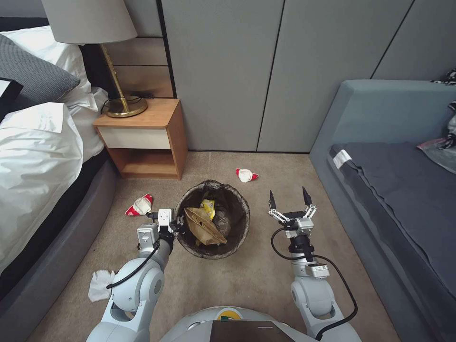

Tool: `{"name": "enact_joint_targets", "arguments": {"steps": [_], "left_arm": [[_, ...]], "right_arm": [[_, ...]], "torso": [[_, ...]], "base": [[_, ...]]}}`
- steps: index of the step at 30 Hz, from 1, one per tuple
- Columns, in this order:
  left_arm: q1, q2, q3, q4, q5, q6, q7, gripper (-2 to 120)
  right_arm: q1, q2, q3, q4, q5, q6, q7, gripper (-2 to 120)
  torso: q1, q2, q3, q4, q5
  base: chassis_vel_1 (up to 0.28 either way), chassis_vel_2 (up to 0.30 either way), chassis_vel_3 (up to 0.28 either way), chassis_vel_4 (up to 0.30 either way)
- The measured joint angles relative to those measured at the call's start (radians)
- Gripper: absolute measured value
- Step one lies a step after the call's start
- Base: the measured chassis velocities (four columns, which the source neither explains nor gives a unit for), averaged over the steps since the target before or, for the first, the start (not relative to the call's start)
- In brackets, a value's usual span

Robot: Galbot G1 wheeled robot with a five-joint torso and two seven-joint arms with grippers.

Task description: Pick up the trash bin, then pick up the garbage from the floor and place it into the trash bin.

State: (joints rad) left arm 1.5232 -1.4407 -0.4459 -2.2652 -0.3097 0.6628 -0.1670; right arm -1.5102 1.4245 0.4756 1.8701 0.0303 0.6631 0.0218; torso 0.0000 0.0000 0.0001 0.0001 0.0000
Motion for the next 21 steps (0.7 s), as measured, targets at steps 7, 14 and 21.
{"name": "enact_joint_targets", "arguments": {"steps": [7,14,21], "left_arm": [[0.000,-0.001,0.000,0.000,0.001,-0.003,0.000,0],[-0.001,-0.002,0.002,0.000,0.001,-0.006,0.001,0],[-0.003,-0.002,0.002,0.000,0.001,-0.008,0.001,0]], "right_arm": [[0.000,-0.001,0.000,0.000,0.002,0.003,-0.011,100],[-0.002,0.001,0.000,-0.003,0.001,0.009,-0.024,100],[0.003,0.002,0.000,-0.005,-0.005,0.016,-0.038,100]], "torso": [[0.000,0.000,0.000,0.0000,0.0000],[0.000,0.000,0.000,-0.0001,0.0000],[0.000,0.000,0.000,0.0000,0.0000]], "base": [[-0.220,0.214,0.214,-0.220],[-0.217,0.210,0.213,-0.217],[-0.206,0.214,0.216,-0.221]]}}
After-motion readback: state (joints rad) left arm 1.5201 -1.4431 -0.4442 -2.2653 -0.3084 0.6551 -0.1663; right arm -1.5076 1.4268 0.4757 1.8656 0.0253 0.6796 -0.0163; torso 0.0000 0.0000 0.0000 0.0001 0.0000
